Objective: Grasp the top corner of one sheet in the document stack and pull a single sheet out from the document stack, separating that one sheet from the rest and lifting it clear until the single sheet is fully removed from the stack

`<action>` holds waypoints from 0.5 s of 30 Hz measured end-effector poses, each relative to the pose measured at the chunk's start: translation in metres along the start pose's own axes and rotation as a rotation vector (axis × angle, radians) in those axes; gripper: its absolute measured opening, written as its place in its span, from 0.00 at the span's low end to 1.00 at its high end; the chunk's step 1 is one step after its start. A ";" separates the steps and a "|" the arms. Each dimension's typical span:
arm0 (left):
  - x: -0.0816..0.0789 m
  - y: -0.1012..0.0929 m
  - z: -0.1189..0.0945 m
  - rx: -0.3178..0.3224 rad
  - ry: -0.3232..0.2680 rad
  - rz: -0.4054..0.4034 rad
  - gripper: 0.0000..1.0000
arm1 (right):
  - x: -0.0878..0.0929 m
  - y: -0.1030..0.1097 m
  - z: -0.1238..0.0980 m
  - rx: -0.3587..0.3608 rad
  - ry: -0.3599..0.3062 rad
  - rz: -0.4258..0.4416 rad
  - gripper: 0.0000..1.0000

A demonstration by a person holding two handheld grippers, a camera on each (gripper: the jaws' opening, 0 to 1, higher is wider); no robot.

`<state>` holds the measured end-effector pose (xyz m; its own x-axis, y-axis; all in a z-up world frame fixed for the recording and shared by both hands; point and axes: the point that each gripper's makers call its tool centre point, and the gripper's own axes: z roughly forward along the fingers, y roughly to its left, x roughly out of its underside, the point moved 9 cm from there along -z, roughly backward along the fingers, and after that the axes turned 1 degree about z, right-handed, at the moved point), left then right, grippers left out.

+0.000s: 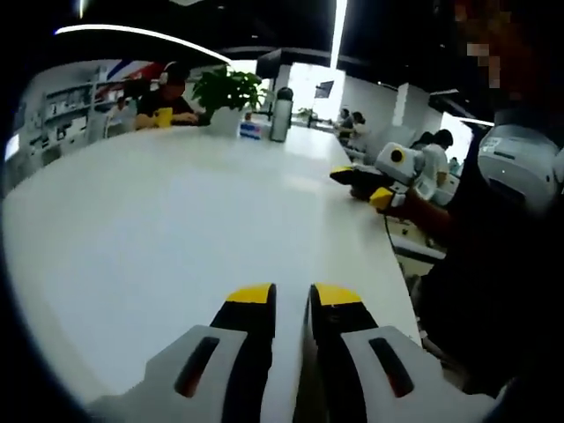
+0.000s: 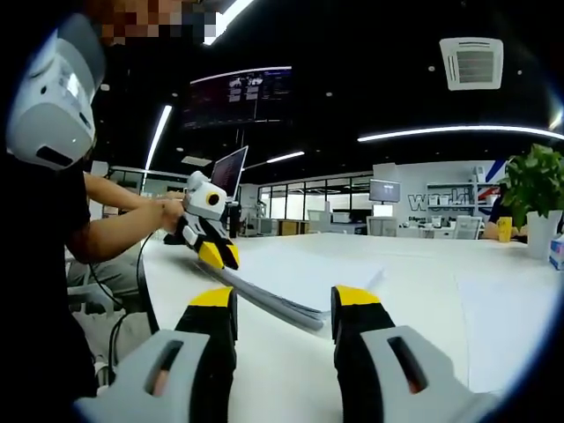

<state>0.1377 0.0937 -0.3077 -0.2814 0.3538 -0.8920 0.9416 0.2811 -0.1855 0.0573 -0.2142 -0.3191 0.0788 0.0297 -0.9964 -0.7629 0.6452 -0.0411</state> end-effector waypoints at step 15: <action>0.007 0.005 -0.002 0.060 -0.095 -0.057 0.17 | 0.001 0.001 0.001 -0.002 0.004 -0.008 0.42</action>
<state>0.1396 0.0993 -0.3141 -0.3189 0.2520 -0.9137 0.9346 0.2438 -0.2590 0.0571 -0.2130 -0.3200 0.0826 0.0219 -0.9963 -0.7638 0.6436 -0.0491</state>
